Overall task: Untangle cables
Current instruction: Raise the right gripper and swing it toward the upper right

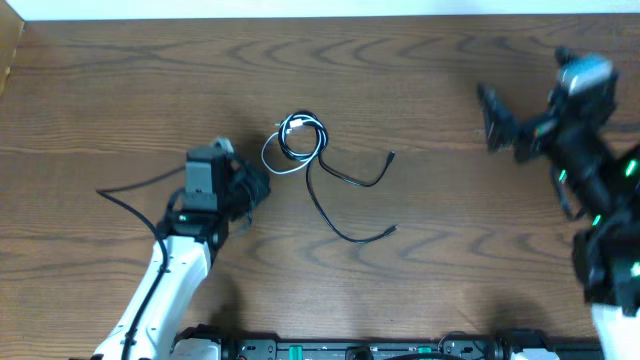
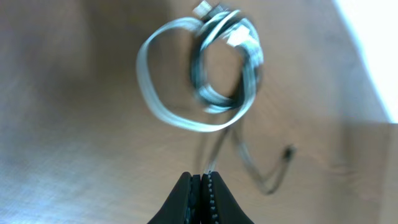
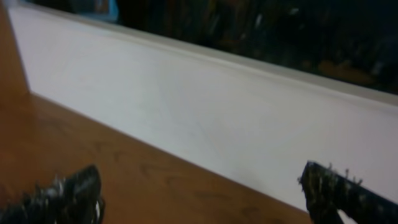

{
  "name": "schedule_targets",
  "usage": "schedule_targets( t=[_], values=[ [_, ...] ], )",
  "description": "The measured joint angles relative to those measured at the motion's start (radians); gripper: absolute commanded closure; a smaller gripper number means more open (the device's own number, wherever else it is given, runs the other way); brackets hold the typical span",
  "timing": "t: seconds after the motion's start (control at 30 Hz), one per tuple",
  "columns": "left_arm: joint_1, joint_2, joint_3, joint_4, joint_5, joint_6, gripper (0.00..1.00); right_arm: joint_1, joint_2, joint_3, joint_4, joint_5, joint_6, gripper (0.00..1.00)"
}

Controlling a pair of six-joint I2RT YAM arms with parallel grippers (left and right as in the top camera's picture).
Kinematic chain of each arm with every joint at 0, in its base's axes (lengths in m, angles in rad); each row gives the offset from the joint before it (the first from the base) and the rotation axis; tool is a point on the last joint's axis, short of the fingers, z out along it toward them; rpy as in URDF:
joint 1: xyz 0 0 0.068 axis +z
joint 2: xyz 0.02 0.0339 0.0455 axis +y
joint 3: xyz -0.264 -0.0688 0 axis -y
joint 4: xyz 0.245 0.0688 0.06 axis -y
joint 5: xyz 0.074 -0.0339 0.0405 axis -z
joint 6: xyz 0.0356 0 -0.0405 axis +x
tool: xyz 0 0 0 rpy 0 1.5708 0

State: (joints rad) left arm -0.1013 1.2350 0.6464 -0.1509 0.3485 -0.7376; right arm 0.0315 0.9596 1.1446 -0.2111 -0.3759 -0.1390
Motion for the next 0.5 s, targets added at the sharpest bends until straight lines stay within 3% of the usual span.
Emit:
schedule_targets(
  t=[0.07, 0.27, 0.3, 0.37, 0.4, 0.5],
  values=[
    [0.000, 0.000, 0.053, 0.005, 0.007, 0.000, 0.86, -0.004, 0.066, 0.099, -0.049, -0.016, -0.001, 0.01],
    [0.000, -0.006, 0.087, 0.016, 0.018, -0.006, 0.42, -0.005, 0.165, 0.163, -0.043, -0.115, -0.003, 0.01],
    [0.000, -0.006, 0.087, 0.015, 0.019, -0.008, 0.30, -0.005, 0.180, 0.163, -0.043, -0.145, 0.000, 0.01],
    [0.000, -0.006, 0.087, 0.016, 0.021, -0.016, 0.20, -0.005, 0.199, 0.163, -0.055, -0.193, 0.007, 0.01],
    [0.000, -0.006, 0.087, 0.016, 0.021, -0.016, 0.03, -0.005, 0.207, 0.163, -0.062, -0.221, 0.016, 0.01],
    [0.000, -0.006, 0.087, 0.016, 0.020, -0.020, 0.02, -0.005, 0.213, 0.163, -0.103, -0.274, 0.042, 0.04]
  ],
)
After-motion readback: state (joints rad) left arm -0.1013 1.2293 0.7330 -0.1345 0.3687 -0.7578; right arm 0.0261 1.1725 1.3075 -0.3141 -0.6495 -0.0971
